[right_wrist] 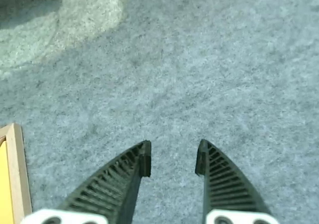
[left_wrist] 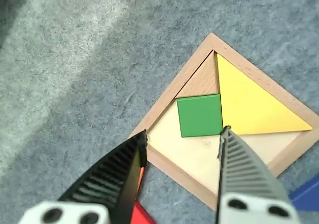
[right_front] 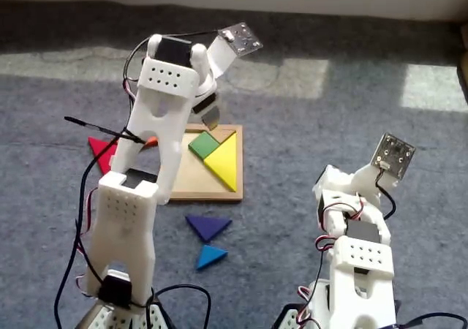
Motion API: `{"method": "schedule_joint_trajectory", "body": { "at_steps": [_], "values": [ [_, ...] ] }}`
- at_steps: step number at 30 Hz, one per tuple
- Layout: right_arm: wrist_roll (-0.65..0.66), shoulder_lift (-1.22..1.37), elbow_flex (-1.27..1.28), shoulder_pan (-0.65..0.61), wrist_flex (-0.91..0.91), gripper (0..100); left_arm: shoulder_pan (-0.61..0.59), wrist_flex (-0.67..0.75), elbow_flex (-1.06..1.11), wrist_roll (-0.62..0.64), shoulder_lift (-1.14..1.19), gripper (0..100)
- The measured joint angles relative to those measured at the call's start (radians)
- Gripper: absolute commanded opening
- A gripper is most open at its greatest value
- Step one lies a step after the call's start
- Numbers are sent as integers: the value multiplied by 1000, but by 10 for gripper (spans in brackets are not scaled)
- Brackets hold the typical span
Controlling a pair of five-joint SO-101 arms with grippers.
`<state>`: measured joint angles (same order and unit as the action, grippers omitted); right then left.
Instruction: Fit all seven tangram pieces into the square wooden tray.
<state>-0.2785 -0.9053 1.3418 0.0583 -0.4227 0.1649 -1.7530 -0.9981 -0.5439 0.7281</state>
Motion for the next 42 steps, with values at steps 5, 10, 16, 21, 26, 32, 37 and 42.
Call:
{"method": "schedule_joint_trajectory", "body": {
  "at_steps": [5,10,16,21,26,32,37,42],
  "values": [
    [0,0,0,0,0,159,0,-2,121,11,-132,234],
    [0,0,0,0,0,159,14,-2,339,11,-351,234],
    [0,0,0,0,0,159,44,-2,644,34,-629,239],
    [0,0,0,0,0,159,41,14,878,103,-858,256],
    [0,0,0,0,0,159,41,83,1152,124,-1033,316],
    [0,0,0,0,0,159,52,242,1482,176,-1138,319],
    [0,0,0,0,0,159,92,400,1694,235,-1146,319],
    [0,0,0,0,0,159,160,505,1804,313,-1146,319]
  ]
}}
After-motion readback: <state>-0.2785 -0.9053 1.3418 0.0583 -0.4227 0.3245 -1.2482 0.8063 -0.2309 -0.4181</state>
